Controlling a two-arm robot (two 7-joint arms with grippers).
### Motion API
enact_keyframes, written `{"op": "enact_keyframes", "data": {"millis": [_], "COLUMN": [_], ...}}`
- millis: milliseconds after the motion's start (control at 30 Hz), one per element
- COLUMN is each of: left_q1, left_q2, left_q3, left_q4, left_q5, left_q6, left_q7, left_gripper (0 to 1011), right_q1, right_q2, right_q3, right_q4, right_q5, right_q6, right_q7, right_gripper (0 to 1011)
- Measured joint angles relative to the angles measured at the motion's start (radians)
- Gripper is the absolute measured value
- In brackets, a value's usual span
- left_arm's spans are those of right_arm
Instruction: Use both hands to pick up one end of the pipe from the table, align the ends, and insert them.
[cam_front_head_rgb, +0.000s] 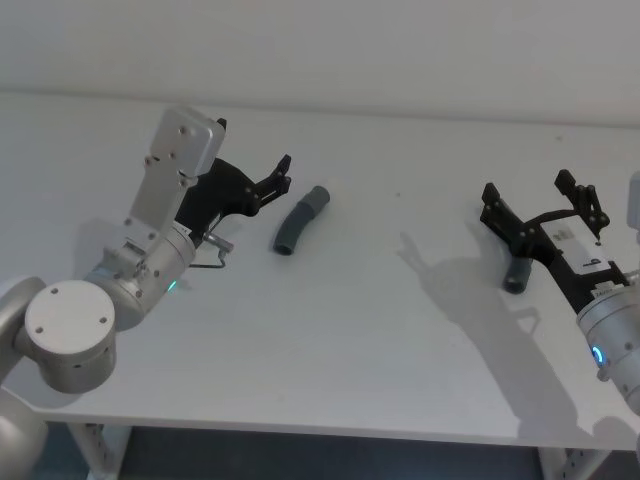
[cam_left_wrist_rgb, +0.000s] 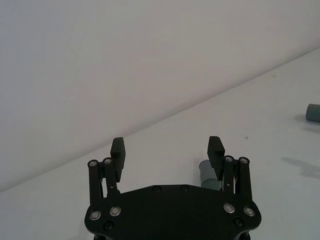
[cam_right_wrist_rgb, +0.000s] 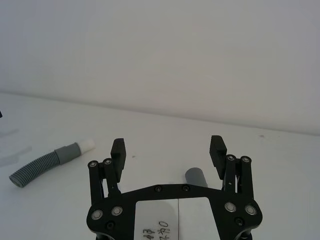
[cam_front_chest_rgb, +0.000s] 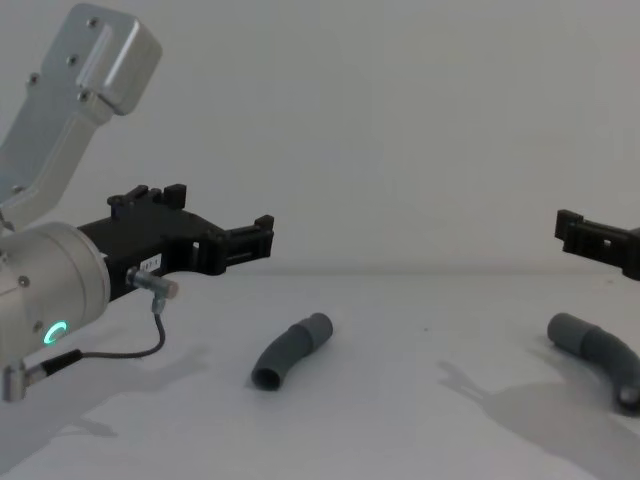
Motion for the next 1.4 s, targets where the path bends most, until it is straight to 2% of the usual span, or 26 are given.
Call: {"op": "enact_keyframes", "data": {"millis": [1033, 1400], "left_q1": [0.000, -0.006], "left_q2": [0.000, -0.004], "left_q3": [0.000, -0.002], "left_q4": [0.000, 0.003], "left_q5": [0.000, -0.008], "left_q6": [0.000, 0.019], "left_q7": [0.000, -0.013], "left_gripper": [1001, 1001], "right_q1": [0.000, 0.020], "right_q2": [-0.002, -0.037], "right_q3": [-0.001, -0.012], "right_q4": [0.001, 0.018], "right_q5": [0.000, -0.040], "right_q6": [0.000, -0.001], "right_q7": [-0.001, -0.044], "right_gripper": [1001, 1001]}}
